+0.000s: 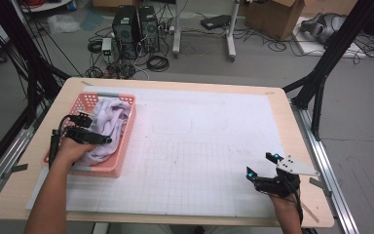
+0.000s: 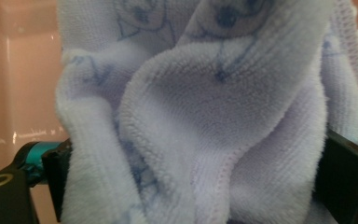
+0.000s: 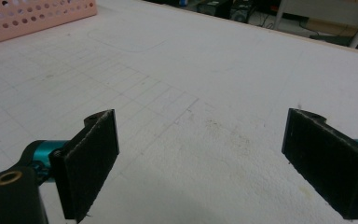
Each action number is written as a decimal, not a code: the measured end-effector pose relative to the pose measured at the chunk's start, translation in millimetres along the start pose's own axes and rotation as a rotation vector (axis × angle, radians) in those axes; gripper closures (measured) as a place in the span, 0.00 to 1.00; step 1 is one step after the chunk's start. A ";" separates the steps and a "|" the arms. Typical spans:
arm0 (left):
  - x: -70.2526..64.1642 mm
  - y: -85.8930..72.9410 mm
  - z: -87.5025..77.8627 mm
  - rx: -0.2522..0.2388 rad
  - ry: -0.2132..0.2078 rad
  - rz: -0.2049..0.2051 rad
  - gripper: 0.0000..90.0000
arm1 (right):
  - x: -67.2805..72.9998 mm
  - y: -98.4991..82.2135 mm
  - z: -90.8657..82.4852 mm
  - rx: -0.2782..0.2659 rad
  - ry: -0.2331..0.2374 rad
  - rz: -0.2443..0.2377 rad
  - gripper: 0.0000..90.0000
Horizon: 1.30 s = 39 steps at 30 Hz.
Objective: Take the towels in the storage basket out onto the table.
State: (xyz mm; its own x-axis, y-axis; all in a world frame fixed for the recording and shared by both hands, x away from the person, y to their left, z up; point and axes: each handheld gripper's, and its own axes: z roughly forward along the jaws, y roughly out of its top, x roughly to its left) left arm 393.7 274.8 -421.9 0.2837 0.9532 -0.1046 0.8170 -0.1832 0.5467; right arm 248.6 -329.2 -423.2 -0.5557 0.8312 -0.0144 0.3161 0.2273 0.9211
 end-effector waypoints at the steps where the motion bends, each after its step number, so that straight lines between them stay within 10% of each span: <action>1: 0.4 -0.1 0.8 0.003 -0.003 -0.008 0.10 | -0.2 -0.2 -0.3 0.003 -0.002 -0.001 0.10; 5: 0.6 0.6 1.6 0.018 -0.007 -0.011 0.13 | 0.0 -0.5 -0.5 0.005 -0.002 0.003 0.10; 12: 0.5 2.4 -5.0 0.004 0.003 -0.026 0.58 | 0.6 0.1 -0.8 0.009 -0.004 0.001 0.10; 18: 0.9 3.4 -12.9 -0.053 0.006 -0.037 0.70 | -1.1 0.4 -2.3 0.003 -0.010 0.003 0.10; 24: 3.7 2.7 -29.7 -0.215 -0.037 -0.072 0.71 | -1.3 0.7 -3.4 0.001 -0.013 0.009 0.10; 39: 5.6 -10.7 -78.8 -0.634 -0.097 -0.014 0.72 | -1.7 1.1 -4.4 -0.004 -0.016 0.014 0.10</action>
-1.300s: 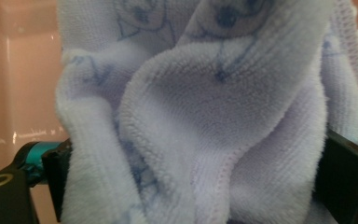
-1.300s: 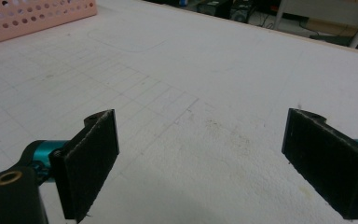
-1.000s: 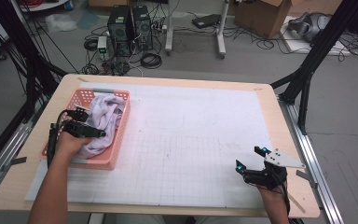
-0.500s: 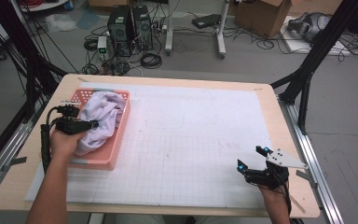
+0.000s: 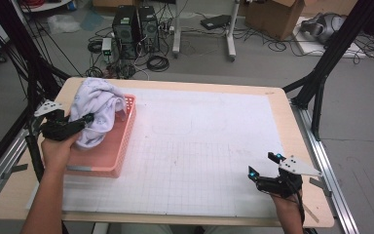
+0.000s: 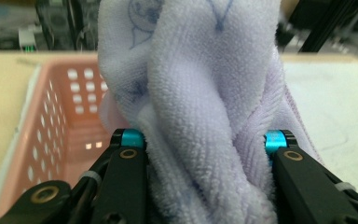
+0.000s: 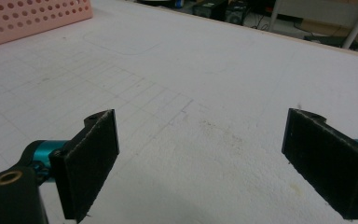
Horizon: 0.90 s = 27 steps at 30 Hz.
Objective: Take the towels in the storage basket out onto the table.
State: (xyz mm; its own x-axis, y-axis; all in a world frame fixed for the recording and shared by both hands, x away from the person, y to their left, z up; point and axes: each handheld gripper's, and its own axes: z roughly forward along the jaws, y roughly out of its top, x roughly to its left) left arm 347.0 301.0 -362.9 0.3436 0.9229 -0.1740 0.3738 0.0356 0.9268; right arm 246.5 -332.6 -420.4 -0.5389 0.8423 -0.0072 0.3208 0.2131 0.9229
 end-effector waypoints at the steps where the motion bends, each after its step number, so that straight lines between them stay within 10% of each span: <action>1: 0.0 0.0 0.0 0.000 0.000 0.000 0.72 | 0.2 0.0 0.1 0.000 0.000 0.000 0.10; 14: -15.1 11.2 -32.5 -0.251 -0.149 0.121 0.71 | 1.3 0.5 0.8 0.000 0.003 -0.008 0.10; 27: -41.1 32.2 -44.1 -0.334 -0.308 0.178 0.71 | 1.9 0.4 1.6 0.007 0.003 -0.007 0.10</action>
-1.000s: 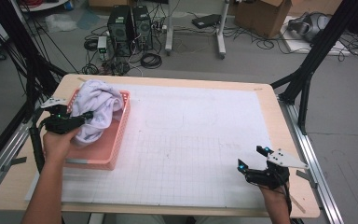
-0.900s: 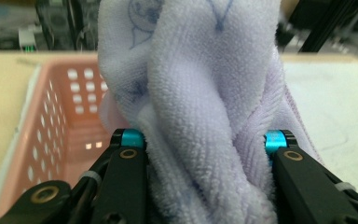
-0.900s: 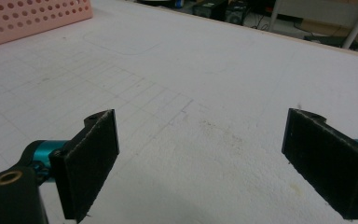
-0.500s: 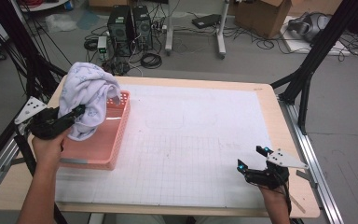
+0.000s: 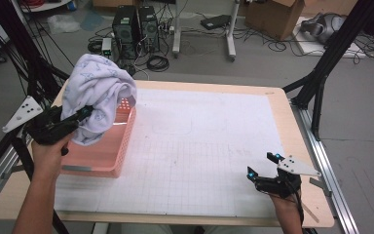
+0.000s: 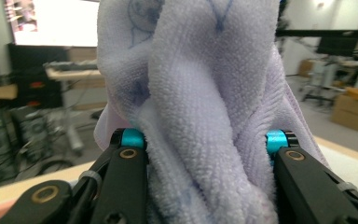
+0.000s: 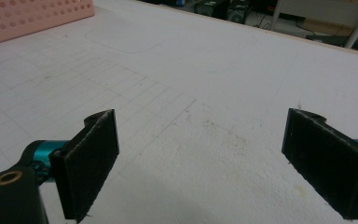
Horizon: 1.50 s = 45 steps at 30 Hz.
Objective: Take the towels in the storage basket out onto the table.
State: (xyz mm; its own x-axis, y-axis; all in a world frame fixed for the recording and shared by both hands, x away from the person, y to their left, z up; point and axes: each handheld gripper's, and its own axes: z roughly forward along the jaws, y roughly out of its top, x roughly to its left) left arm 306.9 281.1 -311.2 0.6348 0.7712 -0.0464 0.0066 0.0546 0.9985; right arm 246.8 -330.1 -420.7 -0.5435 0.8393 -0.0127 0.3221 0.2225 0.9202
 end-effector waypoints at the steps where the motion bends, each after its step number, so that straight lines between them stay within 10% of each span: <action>1: -3.2 1.5 2.0 0.000 -0.014 0.005 0.71 | 0.0 0.0 -0.2 -0.001 0.001 0.001 0.10; 22: -71.8 -0.2 65.2 0.037 -0.238 0.028 0.71 | -0.2 1.2 -1.3 -0.008 0.003 0.004 0.10; 45: -156.3 -68.4 163.4 0.220 -0.405 0.036 0.69 | -1.1 0.6 -1.0 -0.007 0.012 0.009 0.10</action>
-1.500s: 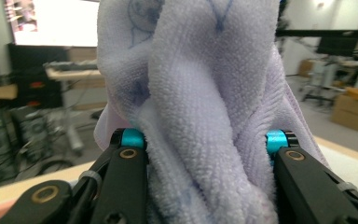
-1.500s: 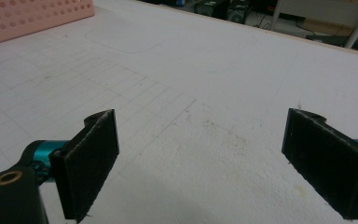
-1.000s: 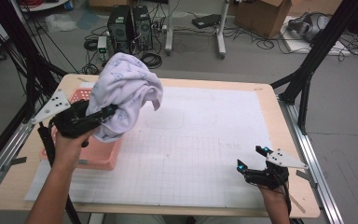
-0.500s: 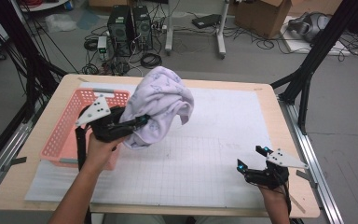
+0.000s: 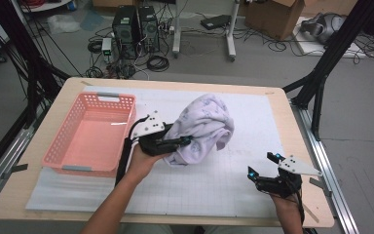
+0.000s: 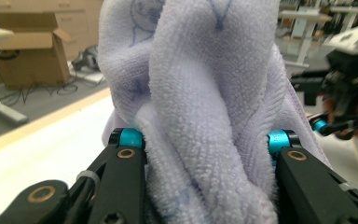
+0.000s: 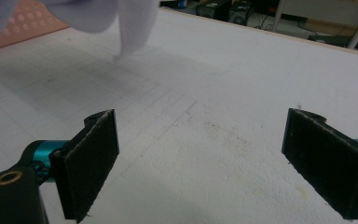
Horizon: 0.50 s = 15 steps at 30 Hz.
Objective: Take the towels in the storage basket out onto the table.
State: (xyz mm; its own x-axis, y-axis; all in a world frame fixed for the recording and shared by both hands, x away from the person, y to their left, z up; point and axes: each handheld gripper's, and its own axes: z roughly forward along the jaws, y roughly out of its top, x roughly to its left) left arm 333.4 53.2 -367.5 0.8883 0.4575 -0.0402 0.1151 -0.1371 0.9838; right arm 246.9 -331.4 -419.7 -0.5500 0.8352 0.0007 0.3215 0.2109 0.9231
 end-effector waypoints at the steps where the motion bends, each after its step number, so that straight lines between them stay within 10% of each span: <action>1: 0.0 -3.3 6.3 0.012 0.003 -0.010 0.69 | 0.4 0.1 0.1 0.002 0.002 0.001 0.10; 15: 4.6 -49.2 63.5 0.190 0.002 -0.087 0.65 | -0.5 -0.6 1.8 0.008 0.014 0.002 0.10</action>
State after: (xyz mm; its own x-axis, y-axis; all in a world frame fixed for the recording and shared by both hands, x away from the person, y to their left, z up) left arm 360.0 6.2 -427.1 0.8703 0.4768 -0.1232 0.2736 -0.2602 0.9260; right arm 248.4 -331.0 -420.9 -0.5598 0.8286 0.0081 0.3287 0.2131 0.9201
